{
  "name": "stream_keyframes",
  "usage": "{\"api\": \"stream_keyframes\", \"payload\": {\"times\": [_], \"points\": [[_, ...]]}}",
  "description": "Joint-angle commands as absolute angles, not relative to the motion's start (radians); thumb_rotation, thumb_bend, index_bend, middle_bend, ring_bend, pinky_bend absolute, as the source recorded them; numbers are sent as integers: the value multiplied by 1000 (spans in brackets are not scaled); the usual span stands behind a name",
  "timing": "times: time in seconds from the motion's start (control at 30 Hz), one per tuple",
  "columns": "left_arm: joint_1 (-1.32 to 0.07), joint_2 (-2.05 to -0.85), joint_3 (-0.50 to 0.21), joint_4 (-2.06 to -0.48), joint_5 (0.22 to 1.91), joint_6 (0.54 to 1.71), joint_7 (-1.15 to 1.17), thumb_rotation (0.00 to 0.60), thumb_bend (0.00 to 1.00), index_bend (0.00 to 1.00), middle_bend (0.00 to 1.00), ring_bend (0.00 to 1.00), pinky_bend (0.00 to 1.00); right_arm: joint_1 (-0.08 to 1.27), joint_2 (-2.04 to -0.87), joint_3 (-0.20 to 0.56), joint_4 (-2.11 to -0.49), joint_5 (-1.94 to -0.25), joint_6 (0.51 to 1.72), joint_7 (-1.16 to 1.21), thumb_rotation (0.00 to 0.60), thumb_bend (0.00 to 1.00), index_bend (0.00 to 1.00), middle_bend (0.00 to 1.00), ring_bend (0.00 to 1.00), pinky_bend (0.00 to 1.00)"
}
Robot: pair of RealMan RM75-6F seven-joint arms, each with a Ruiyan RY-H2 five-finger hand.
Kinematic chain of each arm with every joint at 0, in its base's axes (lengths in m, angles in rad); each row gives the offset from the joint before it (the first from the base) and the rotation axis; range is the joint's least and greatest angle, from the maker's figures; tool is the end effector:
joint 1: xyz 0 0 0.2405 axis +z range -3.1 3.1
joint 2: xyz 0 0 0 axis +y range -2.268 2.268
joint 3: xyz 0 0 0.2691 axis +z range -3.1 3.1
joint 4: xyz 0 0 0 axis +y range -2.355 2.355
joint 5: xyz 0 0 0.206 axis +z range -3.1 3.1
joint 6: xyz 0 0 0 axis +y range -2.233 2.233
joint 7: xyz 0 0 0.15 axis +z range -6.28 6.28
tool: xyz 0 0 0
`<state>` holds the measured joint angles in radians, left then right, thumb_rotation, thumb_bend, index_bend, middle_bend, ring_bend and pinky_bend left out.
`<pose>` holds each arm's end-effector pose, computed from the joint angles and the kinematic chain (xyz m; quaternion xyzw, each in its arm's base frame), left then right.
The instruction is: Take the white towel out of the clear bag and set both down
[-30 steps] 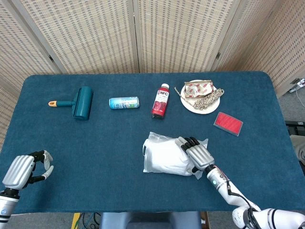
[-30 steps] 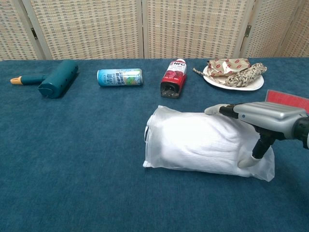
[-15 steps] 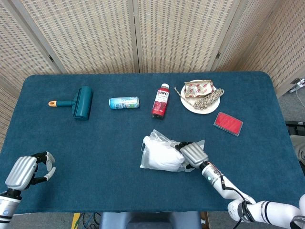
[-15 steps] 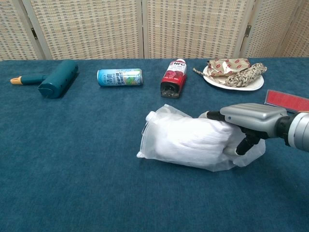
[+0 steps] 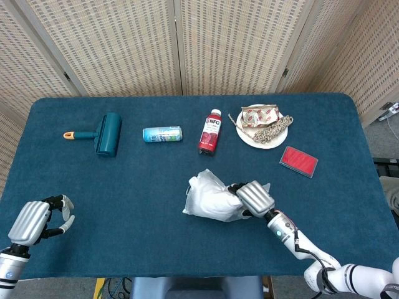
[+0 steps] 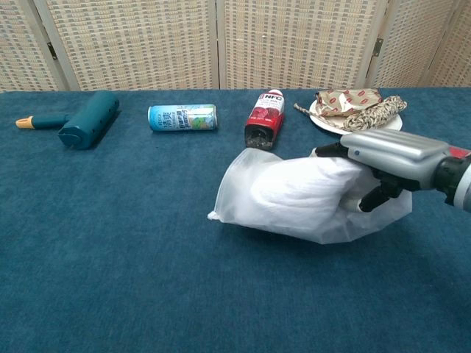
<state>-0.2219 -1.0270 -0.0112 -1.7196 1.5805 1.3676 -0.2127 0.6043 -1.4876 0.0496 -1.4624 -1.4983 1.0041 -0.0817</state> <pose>-0.2783 0.2161 0.1625 -0.6289 -0.4413 -0.4454 0.4598 -0.1929 -0.3035 -0.0101 0.7814 -0.3550 0.3855 0.3389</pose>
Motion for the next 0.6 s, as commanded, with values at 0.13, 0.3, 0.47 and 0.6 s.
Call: {"api": "stream_keyframes", "payload": {"times": [0.13, 0.3, 0.47, 0.6], "points": [[-236, -1018, -22, -1737, 1586, 1363, -207, 600, 391, 362, 467, 493, 670, 584, -1489, 33, -1393, -1607, 1124, 1, 600, 705, 482, 536, 491, 630], [-257, -1003, -40, -1775, 1592, 1359, -245, 600, 379, 339, 467, 496, 670, 576, -1497, 36, -1348, -1672, 1220, 49, 600, 702, 482, 536, 491, 630], [-306, -989, -74, -1815, 1586, 1323, -282, 600, 239, 317, 498, 499, 670, 572, -1510, 46, -1294, -1729, 1323, 102, 600, 702, 482, 536, 491, 630], [-347, -980, -108, -1847, 1573, 1296, -295, 600, 96, 302, 584, 559, 723, 571, -1526, 53, -1249, -1763, 1390, 136, 600, 702, 482, 536, 491, 630]]}}
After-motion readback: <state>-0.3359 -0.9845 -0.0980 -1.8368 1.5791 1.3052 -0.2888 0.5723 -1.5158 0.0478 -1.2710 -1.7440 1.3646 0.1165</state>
